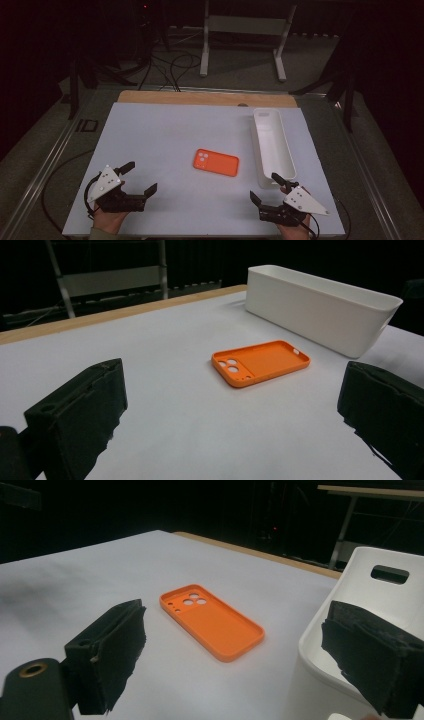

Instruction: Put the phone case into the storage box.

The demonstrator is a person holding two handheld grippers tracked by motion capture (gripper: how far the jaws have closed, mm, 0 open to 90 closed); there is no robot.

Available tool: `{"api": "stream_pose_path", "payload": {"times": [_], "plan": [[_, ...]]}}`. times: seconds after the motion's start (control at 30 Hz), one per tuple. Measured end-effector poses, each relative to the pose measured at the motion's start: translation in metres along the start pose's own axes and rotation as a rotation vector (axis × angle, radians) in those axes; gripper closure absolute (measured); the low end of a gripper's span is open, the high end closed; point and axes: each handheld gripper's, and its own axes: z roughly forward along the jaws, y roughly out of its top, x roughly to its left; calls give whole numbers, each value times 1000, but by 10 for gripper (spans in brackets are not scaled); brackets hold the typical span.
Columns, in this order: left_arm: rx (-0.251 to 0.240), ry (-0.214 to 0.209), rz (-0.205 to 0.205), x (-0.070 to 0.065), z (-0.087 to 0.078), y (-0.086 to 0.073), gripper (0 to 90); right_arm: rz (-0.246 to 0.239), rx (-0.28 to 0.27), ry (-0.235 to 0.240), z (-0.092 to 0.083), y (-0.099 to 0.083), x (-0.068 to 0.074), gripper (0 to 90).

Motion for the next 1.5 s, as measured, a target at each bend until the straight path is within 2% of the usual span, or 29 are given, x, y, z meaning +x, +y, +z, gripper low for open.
{"api": "stream_pose_path", "payload": {"times": [0.23, 0.3, 0.37, 0.73, 1.5], "plan": [[4, -5, 1, -1, 6, 4, 4, 4, 4, -1, 0, -1, -1, 99], [6, -7, 2, -2, 8, 6, 5, -9, 18, -21, 0, -1, 1, 98], [9, -12, 5, -4, 11, 7, 4, -11, 21, -20, 1, -2, 1, 98], [51, -41, 46, -12, 38, 17, 4, -4, 23, -28, 0, -3, 2, 98], [81, -77, 65, -17, 77, 34, 4, 10, 20, -50, -1, -4, -1, 99]]}}
